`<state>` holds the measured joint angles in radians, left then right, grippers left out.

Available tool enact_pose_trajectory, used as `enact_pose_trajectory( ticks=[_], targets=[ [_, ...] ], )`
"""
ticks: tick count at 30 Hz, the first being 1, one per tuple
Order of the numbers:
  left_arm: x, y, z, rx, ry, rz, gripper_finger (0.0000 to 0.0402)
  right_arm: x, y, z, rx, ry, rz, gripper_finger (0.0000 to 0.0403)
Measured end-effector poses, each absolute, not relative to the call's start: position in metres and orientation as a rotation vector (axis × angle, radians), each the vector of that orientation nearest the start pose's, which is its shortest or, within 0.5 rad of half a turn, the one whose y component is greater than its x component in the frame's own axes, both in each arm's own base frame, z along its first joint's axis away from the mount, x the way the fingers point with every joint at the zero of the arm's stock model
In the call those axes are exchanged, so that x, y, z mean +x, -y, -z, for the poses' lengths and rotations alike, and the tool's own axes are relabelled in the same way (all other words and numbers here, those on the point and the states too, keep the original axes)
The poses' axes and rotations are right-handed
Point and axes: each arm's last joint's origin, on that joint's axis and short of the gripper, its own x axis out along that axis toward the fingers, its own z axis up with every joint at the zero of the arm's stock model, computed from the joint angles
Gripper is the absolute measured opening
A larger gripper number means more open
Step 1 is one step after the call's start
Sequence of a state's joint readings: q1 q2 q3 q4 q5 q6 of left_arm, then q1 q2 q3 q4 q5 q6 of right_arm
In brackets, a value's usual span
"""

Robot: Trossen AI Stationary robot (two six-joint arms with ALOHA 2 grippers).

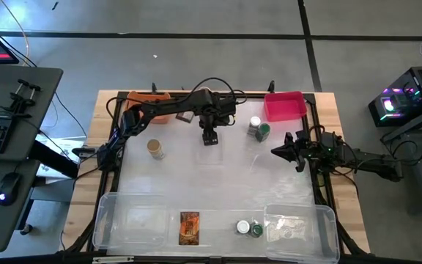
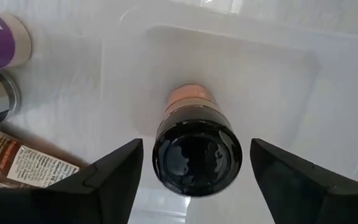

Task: Sort spices by type
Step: Put the top green seasoning bottle into the pink bin

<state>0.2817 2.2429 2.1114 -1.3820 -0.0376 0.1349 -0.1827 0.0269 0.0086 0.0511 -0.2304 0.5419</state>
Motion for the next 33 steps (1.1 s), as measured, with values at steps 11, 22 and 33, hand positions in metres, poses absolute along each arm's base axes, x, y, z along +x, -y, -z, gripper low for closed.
enact_pose_trajectory(
  ticks=[11,22,33],
  targets=[
    [0.419,-0.124,-0.307,-0.044,-1.388,-0.252,0.0282,0.098,0.011,-0.169,0.535,0.018,-0.055,0.0001],
    [0.356,-0.094,-0.367,-0.175,-1.224,-0.352,0.0282,0.098,0.011,-0.169,0.535,0.018,-0.053,0.0001],
    [0.267,-0.031,-0.376,-0.123,-0.954,-0.26,0.0282,0.098,0.011,-0.169,0.535,0.019,-0.052,0.0001]
  ],
)
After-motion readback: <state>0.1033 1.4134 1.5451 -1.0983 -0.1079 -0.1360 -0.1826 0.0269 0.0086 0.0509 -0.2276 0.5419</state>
